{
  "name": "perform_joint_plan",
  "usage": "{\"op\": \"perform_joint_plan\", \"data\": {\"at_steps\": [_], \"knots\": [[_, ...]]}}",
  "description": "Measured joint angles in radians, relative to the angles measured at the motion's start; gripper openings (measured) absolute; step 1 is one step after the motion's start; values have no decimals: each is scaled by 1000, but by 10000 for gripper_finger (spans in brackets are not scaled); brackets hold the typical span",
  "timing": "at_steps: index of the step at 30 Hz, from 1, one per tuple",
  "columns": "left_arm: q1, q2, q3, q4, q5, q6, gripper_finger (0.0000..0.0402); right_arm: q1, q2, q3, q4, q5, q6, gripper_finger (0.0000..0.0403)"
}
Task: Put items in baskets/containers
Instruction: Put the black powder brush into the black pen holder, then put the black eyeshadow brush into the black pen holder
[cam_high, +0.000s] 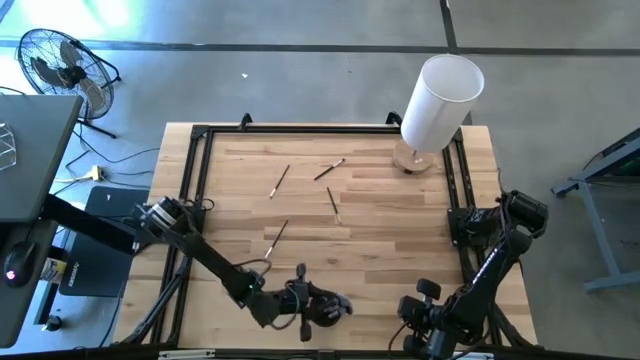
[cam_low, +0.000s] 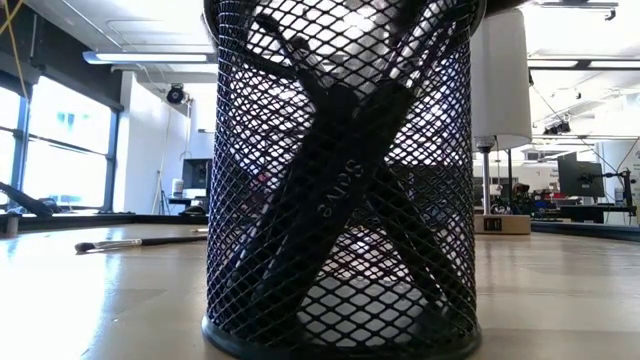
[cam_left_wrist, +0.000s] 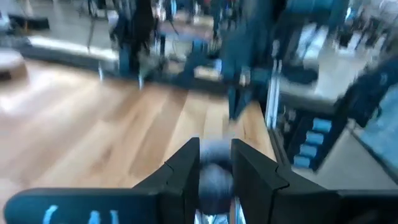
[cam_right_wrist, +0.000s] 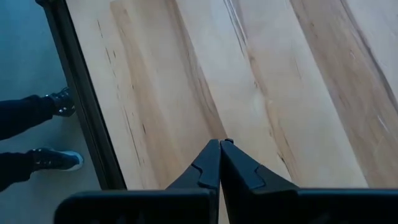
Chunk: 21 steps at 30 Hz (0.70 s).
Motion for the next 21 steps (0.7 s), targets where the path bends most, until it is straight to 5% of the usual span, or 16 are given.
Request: {"op": "perform_joint_plan", "data": {"at_steps": [7, 14, 21], "knots": [[5, -190, 1, -127, -39, 108, 89, -8, 0, 0, -5, 59, -8, 2], [99, -432, 2, -731, 98, -174, 10, -50, 0, 0, 16, 262, 22, 4], [175, -556, -36, -1182, 221, -295, 2, -158, 0, 0, 122, 394, -21, 1]]}}
